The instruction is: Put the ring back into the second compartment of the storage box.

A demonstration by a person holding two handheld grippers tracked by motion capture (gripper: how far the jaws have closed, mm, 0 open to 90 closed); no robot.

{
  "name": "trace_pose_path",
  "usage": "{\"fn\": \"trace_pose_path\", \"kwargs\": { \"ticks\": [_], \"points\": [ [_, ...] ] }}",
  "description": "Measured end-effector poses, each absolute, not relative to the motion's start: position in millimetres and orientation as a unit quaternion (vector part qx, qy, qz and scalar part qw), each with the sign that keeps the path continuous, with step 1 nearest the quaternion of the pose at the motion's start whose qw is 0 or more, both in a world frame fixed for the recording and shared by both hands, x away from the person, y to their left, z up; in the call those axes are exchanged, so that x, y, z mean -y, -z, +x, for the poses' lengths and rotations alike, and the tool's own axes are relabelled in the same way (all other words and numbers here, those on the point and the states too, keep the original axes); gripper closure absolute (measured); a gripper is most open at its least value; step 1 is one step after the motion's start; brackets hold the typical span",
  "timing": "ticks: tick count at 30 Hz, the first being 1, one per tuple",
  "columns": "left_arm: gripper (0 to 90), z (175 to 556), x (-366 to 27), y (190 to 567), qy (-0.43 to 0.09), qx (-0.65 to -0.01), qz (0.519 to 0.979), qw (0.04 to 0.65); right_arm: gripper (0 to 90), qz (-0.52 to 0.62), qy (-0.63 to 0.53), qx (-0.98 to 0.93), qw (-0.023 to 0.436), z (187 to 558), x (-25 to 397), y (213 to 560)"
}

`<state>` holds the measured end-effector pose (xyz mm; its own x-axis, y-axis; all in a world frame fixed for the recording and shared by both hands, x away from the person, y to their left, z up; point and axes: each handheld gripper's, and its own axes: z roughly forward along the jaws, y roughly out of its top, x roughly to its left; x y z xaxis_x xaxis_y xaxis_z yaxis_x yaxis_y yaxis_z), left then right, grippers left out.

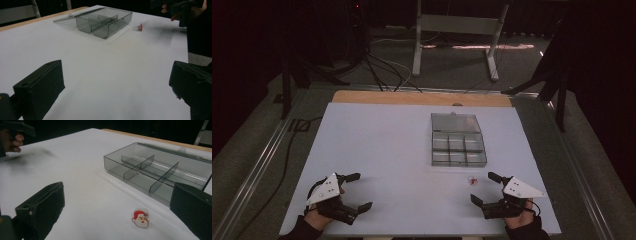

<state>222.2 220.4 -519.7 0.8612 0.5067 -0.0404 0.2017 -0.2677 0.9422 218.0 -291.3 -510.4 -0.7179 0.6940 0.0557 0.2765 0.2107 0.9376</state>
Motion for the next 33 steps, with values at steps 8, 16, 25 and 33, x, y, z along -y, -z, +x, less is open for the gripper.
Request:
{"fn": "trace_pose_path", "kwargs": {
  "ticks": [8, 16, 25, 33],
  "points": [
    [0.2, 220, -217, 519, -0.142, -0.224, 0.792, 0.55, 0.0, 0.325, -0.53, -0.76, 0.191, 219, 291, 512],
    [0.2, 221, -219, 519, -0.141, -0.227, 0.787, 0.556, 0.0, 0.326, -0.527, -0.763, 0.183, 219, 289, 511],
    [0.2, 221, -218, 519, -0.138, -0.225, 0.789, 0.555, 0.0, 0.317, -0.523, -0.769, 0.186, 217, 286, 510],
    [0.2, 221, -218, 520, -0.138, -0.226, 0.79, 0.553, 0.0, 0.305, -0.525, -0.773, 0.184, 213, 281, 506]
  ]
}}
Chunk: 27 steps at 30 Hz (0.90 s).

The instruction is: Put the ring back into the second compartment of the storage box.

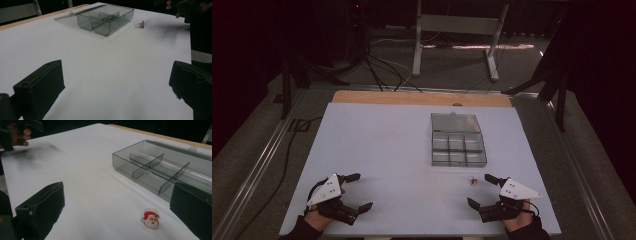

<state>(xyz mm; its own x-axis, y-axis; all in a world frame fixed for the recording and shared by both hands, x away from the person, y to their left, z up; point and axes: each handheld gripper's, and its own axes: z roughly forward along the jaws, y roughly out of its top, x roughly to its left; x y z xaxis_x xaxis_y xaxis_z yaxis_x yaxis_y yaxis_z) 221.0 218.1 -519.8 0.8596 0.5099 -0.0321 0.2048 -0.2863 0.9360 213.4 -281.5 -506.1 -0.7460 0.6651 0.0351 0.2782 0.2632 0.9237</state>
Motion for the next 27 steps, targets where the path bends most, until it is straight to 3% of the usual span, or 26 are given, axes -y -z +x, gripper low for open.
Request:
{"fn": "trace_pose_path", "kwargs": {
  "ticks": [27],
  "points": [
    [0.2, 221, -217, 520, -0.137, -0.226, 0.791, 0.552, 0.0, 0.345, -0.53, -0.74, 0.23, 221, 290, 485]
  ]
}}
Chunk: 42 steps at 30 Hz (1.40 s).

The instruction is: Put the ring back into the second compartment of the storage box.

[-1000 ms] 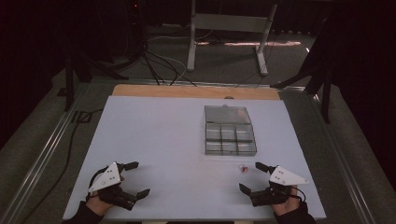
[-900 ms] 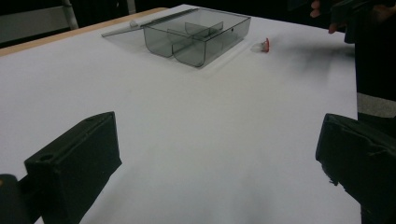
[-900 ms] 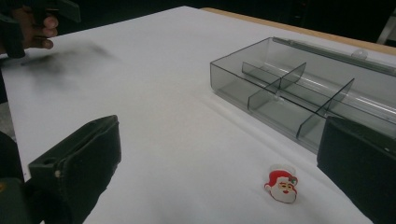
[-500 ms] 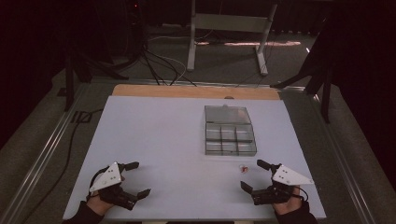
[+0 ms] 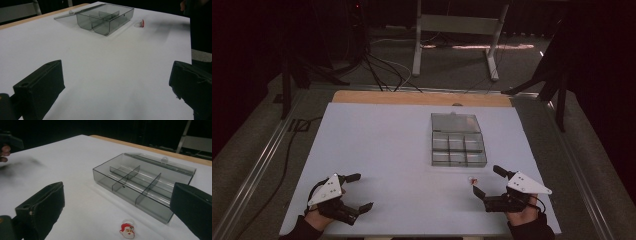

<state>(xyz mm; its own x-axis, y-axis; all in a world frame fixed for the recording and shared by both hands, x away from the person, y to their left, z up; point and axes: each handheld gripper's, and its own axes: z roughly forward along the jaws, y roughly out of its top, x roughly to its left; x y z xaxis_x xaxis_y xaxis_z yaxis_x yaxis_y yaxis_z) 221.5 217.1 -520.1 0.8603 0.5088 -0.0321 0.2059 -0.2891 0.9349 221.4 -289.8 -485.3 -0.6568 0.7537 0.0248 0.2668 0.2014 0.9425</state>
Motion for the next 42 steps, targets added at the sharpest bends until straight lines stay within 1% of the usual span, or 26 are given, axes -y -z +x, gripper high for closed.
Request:
{"fn": "trace_pose_path", "kwargs": {
  "ticks": [5, 15, 24, 28, 30, 42],
  "points": [
    [0.2, 222, -217, 520, -0.137, -0.227, 0.791, 0.551, 0.0, 0.358, -0.521, -0.739, 0.233, 226, 291, 484],
    [0.2, 221, -217, 520, -0.135, -0.226, 0.792, 0.551, 0.0, 0.387, -0.501, -0.742, 0.222, 236, 291, 486],
    [0.2, 222, -217, 520, -0.135, -0.226, 0.793, 0.55, 0.0, 0.411, -0.466, -0.757, 0.2, 245, 289, 492],
    [0.2, 221, -216, 520, -0.135, -0.225, 0.793, 0.55, 0.0, 0.417, -0.448, -0.766, 0.199, 247, 287, 496],
    [0.2, 222, -216, 520, -0.134, -0.225, 0.793, 0.55, 0.0, 0.423, -0.449, -0.764, 0.189, 248, 287, 497],
    [0.2, 222, -216, 520, -0.134, -0.225, 0.793, 0.55, 0.0, 0.435, -0.419, -0.779, 0.168, 252, 277, 511]
  ]
}}
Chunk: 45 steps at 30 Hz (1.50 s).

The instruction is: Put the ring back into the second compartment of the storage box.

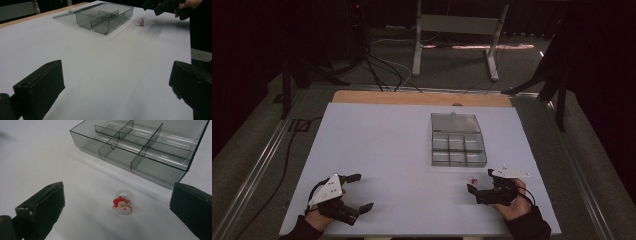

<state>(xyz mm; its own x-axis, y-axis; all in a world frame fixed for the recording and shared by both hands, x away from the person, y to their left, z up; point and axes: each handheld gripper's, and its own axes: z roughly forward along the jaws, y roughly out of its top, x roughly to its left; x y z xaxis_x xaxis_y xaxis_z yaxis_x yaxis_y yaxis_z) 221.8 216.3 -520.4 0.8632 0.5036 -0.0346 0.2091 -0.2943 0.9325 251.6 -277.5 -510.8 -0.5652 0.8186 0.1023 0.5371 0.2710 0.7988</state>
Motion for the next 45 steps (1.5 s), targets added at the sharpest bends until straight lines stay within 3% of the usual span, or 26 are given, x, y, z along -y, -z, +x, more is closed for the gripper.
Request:
{"fn": "trace_pose_path", "kwargs": {
  "ticks": [9, 16, 20, 27, 28, 32, 45],
  "points": [
    [0.2, 222, -216, 521, -0.132, -0.226, 0.793, 0.549, 0.0, 0.433, -0.399, -0.793, 0.156, 254, 273, 519],
    [0.2, 223, -216, 521, -0.13, -0.226, 0.794, 0.548, 7.9, 0.44, -0.378, -0.8, 0.153, 257, 272, 522],
    [0.2, 223, -216, 521, -0.128, -0.228, 0.794, 0.548, 22.1, 0.441, -0.36, -0.808, 0.154, 259, 270, 524],
    [0.2, 223, -217, 521, -0.128, -0.228, 0.794, 0.549, 27.3, 0.433, -0.341, -0.817, 0.168, 260, 268, 525],
    [0.2, 223, -217, 520, -0.129, -0.227, 0.794, 0.55, 34.2, 0.432, -0.337, -0.819, 0.171, 260, 267, 525],
    [0.2, 223, -217, 520, -0.13, -0.227, 0.794, 0.548, 41.8, 0.431, -0.331, -0.821, 0.173, 261, 267, 526],
    [0.2, 223, -217, 521, -0.129, -0.228, 0.794, 0.549, 58.9, 0.431, -0.314, -0.827, 0.177, 265, 262, 527]
  ]
}}
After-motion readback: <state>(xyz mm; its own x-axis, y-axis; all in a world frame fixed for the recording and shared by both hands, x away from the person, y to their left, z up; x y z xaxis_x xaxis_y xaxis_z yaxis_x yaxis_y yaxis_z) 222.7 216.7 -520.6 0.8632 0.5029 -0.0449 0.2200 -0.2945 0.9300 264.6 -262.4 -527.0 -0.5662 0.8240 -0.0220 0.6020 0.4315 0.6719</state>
